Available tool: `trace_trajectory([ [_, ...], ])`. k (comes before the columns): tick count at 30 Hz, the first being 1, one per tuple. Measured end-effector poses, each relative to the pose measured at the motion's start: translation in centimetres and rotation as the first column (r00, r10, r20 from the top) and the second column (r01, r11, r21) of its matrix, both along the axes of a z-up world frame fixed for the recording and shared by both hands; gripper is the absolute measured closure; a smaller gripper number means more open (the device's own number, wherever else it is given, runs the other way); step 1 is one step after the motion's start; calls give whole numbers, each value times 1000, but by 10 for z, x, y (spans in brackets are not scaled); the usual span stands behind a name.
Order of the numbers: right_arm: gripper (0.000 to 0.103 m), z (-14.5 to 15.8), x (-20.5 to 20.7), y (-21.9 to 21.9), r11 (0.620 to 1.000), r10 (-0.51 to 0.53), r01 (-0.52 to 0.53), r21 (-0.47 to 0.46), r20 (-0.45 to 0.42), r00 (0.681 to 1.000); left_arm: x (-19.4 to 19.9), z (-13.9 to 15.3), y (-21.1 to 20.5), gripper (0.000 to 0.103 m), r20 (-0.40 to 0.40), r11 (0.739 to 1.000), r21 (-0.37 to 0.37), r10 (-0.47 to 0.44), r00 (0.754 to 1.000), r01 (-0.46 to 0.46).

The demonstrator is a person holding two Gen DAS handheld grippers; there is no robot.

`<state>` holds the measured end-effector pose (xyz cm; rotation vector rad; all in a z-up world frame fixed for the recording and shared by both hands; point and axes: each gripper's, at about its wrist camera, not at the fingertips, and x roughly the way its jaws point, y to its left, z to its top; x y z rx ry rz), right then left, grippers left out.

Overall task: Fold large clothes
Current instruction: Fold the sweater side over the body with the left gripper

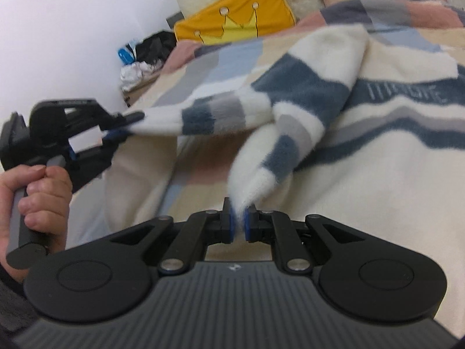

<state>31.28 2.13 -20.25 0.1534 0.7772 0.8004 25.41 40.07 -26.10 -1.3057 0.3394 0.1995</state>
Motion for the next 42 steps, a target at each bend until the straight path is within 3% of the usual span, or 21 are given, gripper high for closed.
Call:
trace_trajectory([
  [1, 93, 0, -1, 1, 1000, 3, -3, -3, 1, 1000, -3, -7, 2, 90, -2, 999, -46, 12, 1000, -12],
  [4, 93, 0, -2, 2, 1000, 9, -9, -3, 6, 1000, -14, -19, 4, 48, 5, 991, -122, 54, 999, -53],
  [9, 93, -1, 0, -1, 1000, 7, -7, 1, -10, 1000, -27, -23, 4, 35, 37, 979, -180, 101, 994, -92],
  [14, 93, 0, 1, 0, 1000, 5, -5, 4, -14, 1000, -37, -25, 10, 33, 20, 960, -221, 183, 983, -174],
  [20, 93, 0, 0, 0, 1000, -6, 6, 7, -20, 1000, -37, -47, 26, 34, -66, 900, -307, 305, 950, -310],
  [23, 93, 1, -1, -3, 1000, -14, 14, 10, -19, 1000, -39, -48, 28, 42, -92, 897, -294, 316, 944, -329],
  [24, 93, 1, 0, -4, 1000, -15, 16, 17, -25, 1000, -40, -48, 30, 50, -105, 897, -288, 319, 942, -336],
  [25, 93, 1, 1, -5, 1000, -15, 16, 24, -28, 999, -39, -49, 33, 62, -126, 898, -279, 316, 940, -339],
  [28, 93, 4, 0, -3, 1000, 4, -3, 31, -17, 1000, -34, -51, 42, 78, -177, 914, -233, 296, 939, -332],
  [30, 92, 5, -1, 1, 999, 20, -20, 31, 1, 1000, -34, -47, 48, 80, -194, 918, -215, 294, 936, -332],
  [33, 92, 3, 3, 3, 999, 33, -33, 29, 0, 999, -29, -22, 61, 87, -219, 942, -93, 296, 930, -322],
  [37, 93, -1, 8, 6, 998, 48, -48, 37, -7, 999, -20, 16, 87, 90, -209, 952, 43, 304, 929, -302],
  [40, 93, -2, 12, 13, 997, 61, -61, 50, -4, 998, -5, 55, 111, 91, -205, 946, 173, 305, 930, -272],
  [42, 93, -3, 14, 16, 996, 68, -68, 63, -5, 998, 6, 89, 124, 91, -164, 932, 269, 291, 943, -241],
])
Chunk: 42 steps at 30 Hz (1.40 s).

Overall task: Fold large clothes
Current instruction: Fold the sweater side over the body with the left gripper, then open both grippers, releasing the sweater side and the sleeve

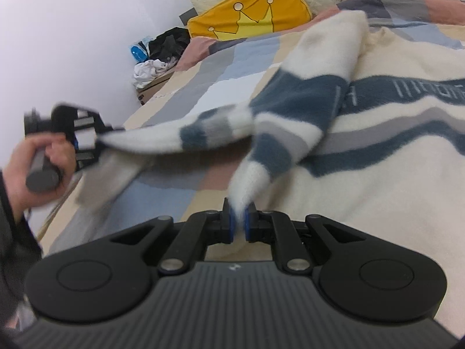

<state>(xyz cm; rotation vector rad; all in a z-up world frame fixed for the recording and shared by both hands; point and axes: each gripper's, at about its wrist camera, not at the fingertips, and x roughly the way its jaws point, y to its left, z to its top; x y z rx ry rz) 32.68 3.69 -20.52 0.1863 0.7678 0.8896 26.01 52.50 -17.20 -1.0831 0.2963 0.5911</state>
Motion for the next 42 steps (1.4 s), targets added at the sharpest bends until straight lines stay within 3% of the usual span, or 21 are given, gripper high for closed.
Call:
trace_trajectory([
  [4, 93, -5, 3, 4, 1000, 8, -8, 9, -17, 1000, 6, 55, 13, 91, 171, 977, 185, -137, 976, 105],
  [8, 93, -6, 4, 9, 1000, 19, -18, 19, -39, 999, 3, 57, 27, 91, 167, 974, 180, -168, 972, 138],
  [11, 93, -4, 1, 10, 1000, 28, -28, 6, -19, 999, -2, 25, 46, 91, 83, 981, 139, -144, 986, 132],
  [15, 93, -4, 2, 10, 1000, 28, -28, 0, -17, 999, -36, -44, 64, 91, -30, 997, 17, -81, 996, 82],
  [18, 93, -4, 3, 12, 999, 32, -32, -4, -16, 999, -61, -85, 74, 90, -3, 994, -91, -57, 998, 57],
  [20, 93, -5, 3, 13, 999, 35, -35, -10, -16, 999, -78, -100, 72, 89, 19, 994, -100, -52, 998, 53],
  [23, 92, -4, 2, 15, 999, 45, -45, -24, -13, 999, -88, -108, 62, 88, -34, 996, -67, -67, 997, 64],
  [26, 92, -3, 2, 17, 999, 44, -45, -28, -12, 999, -93, -106, 52, 75, -65, 996, -51, -81, 995, 78],
  [28, 91, -3, 5, 15, 999, 41, -42, -14, -25, 999, -91, -102, 43, 47, -92, 996, -56, -73, 993, 68],
  [31, 91, -3, 9, 10, 999, 37, -36, 13, -60, 997, -94, -87, 32, 35, -75, 994, -60, -94, 993, 89],
  [34, 88, -1, 9, 7, 999, 40, -38, 27, -79, 996, -102, -70, 8, 33, -101, 988, -60, -148, 984, 142],
  [36, 80, 1, 8, 5, 998, 55, -52, 38, -90, 994, -106, -59, -15, 32, -139, 981, -49, -191, 972, 186],
  [38, 61, 5, 6, 3, 995, 84, -80, 52, -86, 993, -111, -52, -38, 32, -193, 975, -41, -223, 955, 219],
  [40, 58, 9, 2, 1, 994, 97, -95, 47, -64, 993, -114, -49, -64, 32, -236, 965, -55, -262, 936, 256],
  [42, 58, 12, -2, -4, 995, 93, -92, 31, -51, 994, -117, -46, -85, 32, -225, 954, -90, -298, 928, 285],
])
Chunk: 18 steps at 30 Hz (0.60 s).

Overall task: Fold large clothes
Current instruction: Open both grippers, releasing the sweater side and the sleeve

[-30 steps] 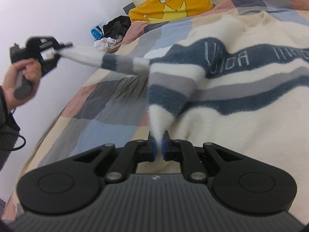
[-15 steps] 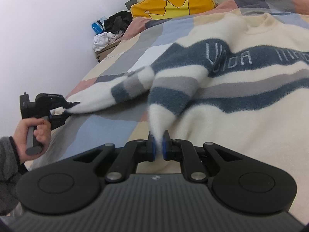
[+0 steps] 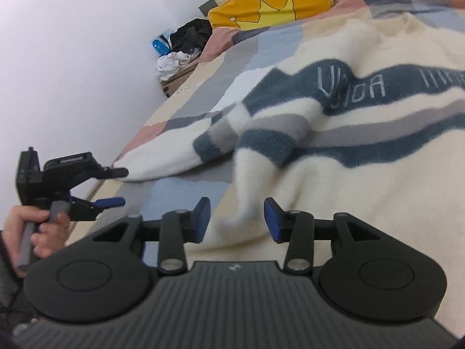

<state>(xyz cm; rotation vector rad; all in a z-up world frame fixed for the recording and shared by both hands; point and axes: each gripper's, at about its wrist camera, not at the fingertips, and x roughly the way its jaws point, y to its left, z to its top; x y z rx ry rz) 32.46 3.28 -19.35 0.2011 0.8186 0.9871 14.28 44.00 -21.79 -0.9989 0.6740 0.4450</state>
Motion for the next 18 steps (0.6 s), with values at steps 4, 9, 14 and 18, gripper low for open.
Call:
trace_trajectory([
  [4, 58, 10, -10, -22, 999, -36, 35, 5, 21, 999, -10, 7, -44, 32, 16, 997, -75, -36, 999, 38],
  [9, 58, 30, -24, -64, 994, -108, 106, 21, 87, 990, -14, 10, -95, 32, 21, 989, -108, -104, 994, 106],
  [14, 58, 37, -34, -87, 984, -146, 161, -80, 170, 974, -18, 0, -141, 32, -9, 982, -101, -159, 987, 157],
  [18, 59, 49, -46, -115, 967, -204, 228, -108, 199, 958, -30, -17, -158, 32, 26, 975, -147, -165, 986, 167],
])
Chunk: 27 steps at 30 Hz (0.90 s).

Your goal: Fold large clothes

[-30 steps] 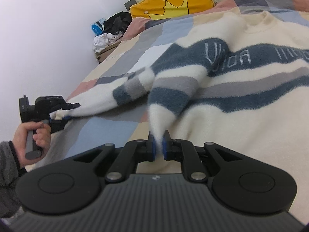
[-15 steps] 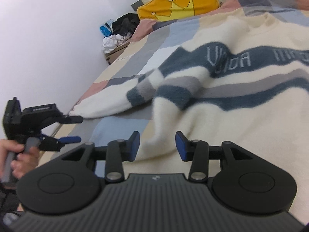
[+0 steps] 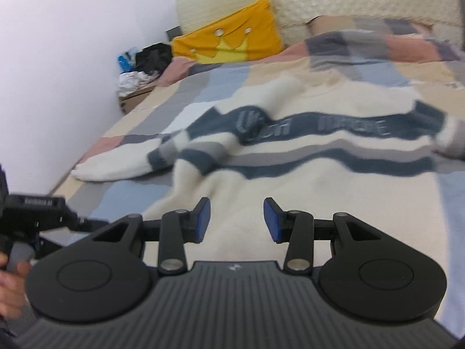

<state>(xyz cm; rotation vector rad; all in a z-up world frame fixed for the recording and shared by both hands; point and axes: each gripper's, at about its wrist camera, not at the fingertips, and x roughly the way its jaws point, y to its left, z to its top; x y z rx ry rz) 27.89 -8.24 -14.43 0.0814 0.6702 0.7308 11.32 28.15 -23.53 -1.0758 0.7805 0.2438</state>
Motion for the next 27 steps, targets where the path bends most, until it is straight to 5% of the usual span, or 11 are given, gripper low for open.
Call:
trace_trajectory([
  [4, 60, -5, -19, -57, 997, -69, 68, -22, -49, 996, -3, -15, -13, 32, 24, 999, 0, -34, 999, 34],
  [6, 58, -6, -17, -92, 983, -174, 182, 36, -161, 971, -1, -17, -16, 32, 13, 999, 9, -48, 999, 48],
  [8, 60, -3, -13, -118, 963, -168, 215, 161, -260, 951, 0, -16, -17, 32, 13, 999, 24, -49, 999, 48],
  [12, 58, -2, -3, -137, 945, -217, 293, 147, -390, 895, 0, -19, -13, 32, 6, 998, 19, -56, 998, 56],
  [21, 58, -33, 7, -151, 850, -467, 523, -62, -546, 695, 3, -26, -15, 33, -31, 997, 23, -69, 997, 70],
  [27, 59, -55, 15, -121, 829, -551, 506, -238, -505, 665, 10, -35, -18, 33, -72, 995, 14, -99, 992, 100],
])
